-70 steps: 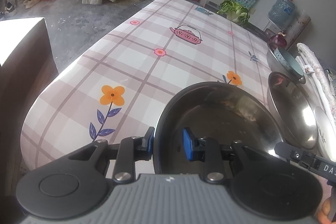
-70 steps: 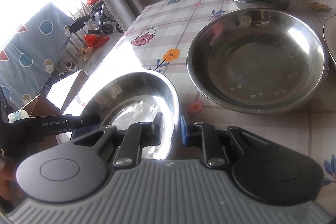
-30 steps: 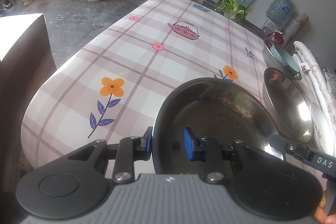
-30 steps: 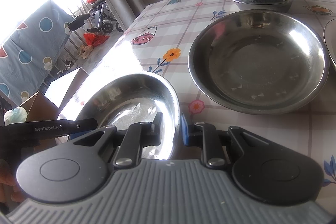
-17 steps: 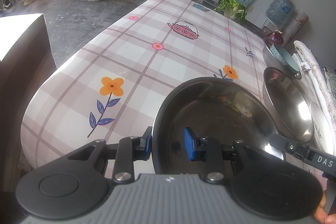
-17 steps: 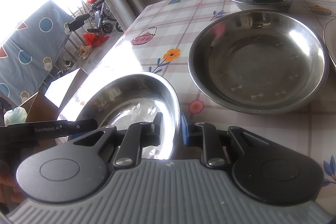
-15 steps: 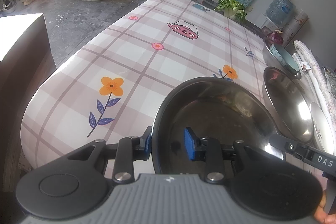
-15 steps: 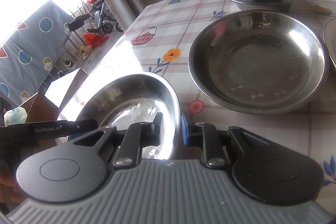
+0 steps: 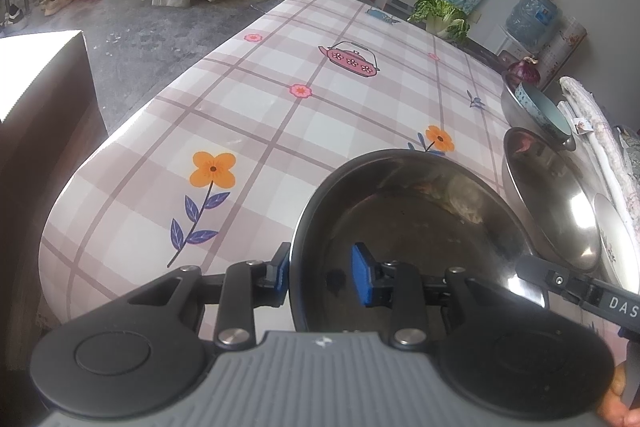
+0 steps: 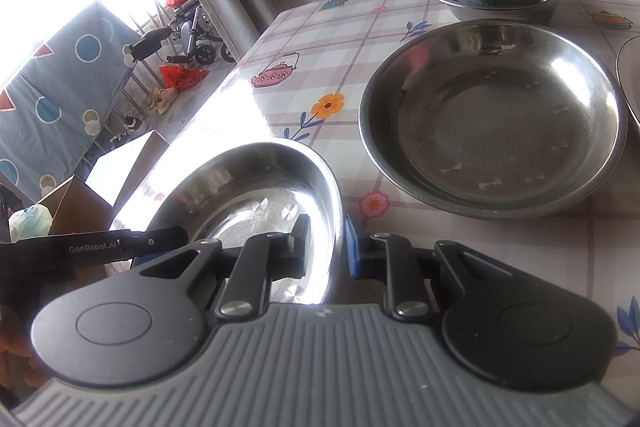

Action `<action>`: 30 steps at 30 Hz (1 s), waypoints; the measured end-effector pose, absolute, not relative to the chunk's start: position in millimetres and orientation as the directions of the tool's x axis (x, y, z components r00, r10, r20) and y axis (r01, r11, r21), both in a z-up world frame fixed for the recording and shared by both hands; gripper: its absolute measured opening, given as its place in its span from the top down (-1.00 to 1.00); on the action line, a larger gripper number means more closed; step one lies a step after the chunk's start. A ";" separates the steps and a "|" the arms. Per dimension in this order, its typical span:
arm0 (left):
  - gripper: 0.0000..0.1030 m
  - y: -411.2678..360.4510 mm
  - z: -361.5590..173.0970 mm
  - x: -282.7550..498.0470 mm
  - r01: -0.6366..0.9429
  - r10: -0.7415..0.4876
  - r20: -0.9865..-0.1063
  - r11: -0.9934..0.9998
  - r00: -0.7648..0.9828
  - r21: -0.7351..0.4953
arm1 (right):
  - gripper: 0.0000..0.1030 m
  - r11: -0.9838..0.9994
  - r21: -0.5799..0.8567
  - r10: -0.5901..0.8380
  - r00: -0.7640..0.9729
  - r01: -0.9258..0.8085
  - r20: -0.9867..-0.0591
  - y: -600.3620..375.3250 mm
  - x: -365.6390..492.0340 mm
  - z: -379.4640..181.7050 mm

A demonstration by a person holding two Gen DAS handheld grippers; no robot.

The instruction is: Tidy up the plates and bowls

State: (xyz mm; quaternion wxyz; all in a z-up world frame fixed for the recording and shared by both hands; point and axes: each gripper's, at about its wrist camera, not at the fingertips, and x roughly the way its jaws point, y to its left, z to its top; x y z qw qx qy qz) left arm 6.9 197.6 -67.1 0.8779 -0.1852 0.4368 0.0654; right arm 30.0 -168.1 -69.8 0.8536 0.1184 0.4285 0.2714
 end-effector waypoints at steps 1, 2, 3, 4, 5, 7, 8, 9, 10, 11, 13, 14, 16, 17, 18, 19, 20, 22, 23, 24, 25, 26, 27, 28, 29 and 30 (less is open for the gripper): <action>0.37 198.0 -66.8 7.6 -0.276 -0.046 -0.791 0.923 0.610 -0.267 | 0.65 0.825 0.434 0.565 0.486 -0.362 -0.667 -168.1 29.6 -70.0; 0.37 197.7 -66.9 8.0 -0.276 -0.045 -0.791 0.924 0.611 -0.266 | 0.65 0.825 0.435 0.565 0.486 -0.362 -0.667 -168.1 29.8 -69.9; 0.37 198.0 -66.8 8.3 -0.276 -0.045 -0.791 0.924 0.611 -0.265 | 0.65 0.825 0.435 0.565 0.486 -0.362 -0.667 -168.2 29.9 -69.9; 0.37 198.5 -66.2 8.7 -0.276 -0.044 -0.790 0.924 0.611 -0.264 | 0.65 0.825 0.435 0.565 0.486 -0.362 -0.667 -168.1 29.7 -70.0; 0.37 198.5 -66.1 9.3 -0.276 -0.042 -0.790 0.924 0.611 -0.263 | 0.65 0.825 0.435 0.565 0.486 -0.362 -0.667 -168.2 29.8 -70.0; 0.37 200.0 -65.7 11.2 -0.276 -0.039 -0.790 0.926 0.612 -0.259 | 0.65 0.825 0.435 0.565 0.486 -0.362 -0.667 -168.1 29.6 -70.0; 0.38 200.4 -65.7 12.0 -0.276 -0.037 -0.790 0.926 0.612 -0.258 | 0.65 0.824 0.435 0.565 0.486 -0.362 -0.667 -168.1 29.6 -70.0; 0.38 200.9 -65.9 13.2 -0.276 -0.035 -0.790 0.927 0.612 -0.255 | 0.65 0.825 0.435 0.565 0.486 -0.362 -0.667 -168.2 29.9 -69.8; 0.38 201.2 -66.0 14.0 -0.277 -0.032 -0.791 0.927 0.612 -0.252 | 0.65 0.825 0.434 0.565 0.486 -0.363 -0.667 -168.1 29.6 -70.0; 0.38 201.5 -66.2 14.7 -0.278 -0.030 -0.791 0.928 0.611 -0.250 | 0.65 0.825 0.434 0.564 0.486 -0.363 -0.667 -168.2 29.8 -70.0; 0.38 202.3 -66.5 15.4 -0.277 -0.030 -0.791 0.928 0.612 -0.250 | 0.65 0.824 0.435 0.565 0.486 -0.362 -0.667 -168.2 29.6 -70.0; 0.38 202.4 -66.5 15.6 -0.278 -0.030 -0.790 0.927 0.612 -0.251 | 0.65 0.824 0.434 0.565 0.486 -0.363 -0.667 -168.1 29.6 -70.0; 0.38 203.1 -66.7 16.6 -0.279 -0.033 -0.791 0.926 0.612 -0.254 | 0.65 0.824 0.435 0.565 0.485 -0.363 -0.667 -168.2 29.7 -70.1; 0.39 203.4 -66.6 17.2 -0.279 -0.032 -0.790 0.926 0.612 -0.254 | 0.65 0.824 0.435 0.565 0.485 -0.363 -0.667 -168.1 29.6 -70.1; 0.41 203.5 -66.6 17.5 -0.280 -0.031 -0.791 0.926 0.611 -0.253 | 0.65 0.824 0.434 0.565 0.485 -0.363 -0.667 -168.1 29.6 -70.1; 0.42 203.4 -66.6 17.0 -0.278 -0.032 -0.791 0.927 0.611 -0.253 | 0.65 0.824 0.434 0.565 0.485 -0.363 -0.667 -168.1 29.7 -70.1; 0.43 203.7 -66.6 17.4 -0.278 -0.033 -0.791 0.927 0.611 -0.253 | 0.65 0.824 0.435 0.565 0.485 -0.362 -0.667 -168.2 29.6 -70.1; 0.43 203.6 -66.7 17.3 -0.278 -0.034 -0.790 0.926 0.612 -0.255 | 0.65 0.824 0.436 0.566 0.485 -0.362 -0.667 -168.3 30.1 -69.8; 0.43 203.8 -67.1 17.4 -0.277 -0.034 -0.790 0.926 0.612 -0.255 | 0.65 0.824 0.436 0.566 0.485 -0.362 -0.667 -168.3 30.3 -69.7; 0.43 204.0 -67.1 17.8 -0.277 -0.033 -0.790 0.927 0.612 -0.254 | 0.65 0.824 0.436 0.566 0.485 -0.362 -0.667 -168.3 30.1 -69.8; 0.43 203.8 -67.1 17.3 -0.278 -0.033 -0.790 0.926 0.612 -0.254 | 0.65 0.824 0.435 0.566 0.485 -0.362 -0.667 -168.3 30.1 -69.9; 0.43 204.2 -67.2 17.7 -0.278 -0.033 -0.790 0.926 0.612 -0.254 | 0.65 0.824 0.435 0.566 0.485 -0.362 -0.667 -168.3 30.3 -69.8; 0.43 204.2 -67.2 17.8 -0.278 -0.034 -0.790 0.926 0.612 -0.255 | 0.65 0.824 0.436 0.566 0.485 -0.362 -0.667 -168.3 30.1 -69.9; 0.43 204.0 -67.1 17.8 -0.278 -0.034 -0.790 0.926 0.612 -0.255 | 0.65 0.824 0.436 0.566 0.485 -0.362 -0.667 -168.3 30.1 -69.9; 0.44 203.9 -67.0 17.9 -0.277 -0.034 -0.790 0.926 0.612 -0.255 | 0.65 0.824 0.436 0.566 0.485 -0.362 -0.667 -168.3 30.3 -69.9; 0.44 204.0 -67.1 18.0 -0.278 -0.034 -0.790 0.926 0.612 -0.255 | 0.65 0.824 0.436 0.566 0.485 -0.362 -0.667 -168.3 30.4 -69.8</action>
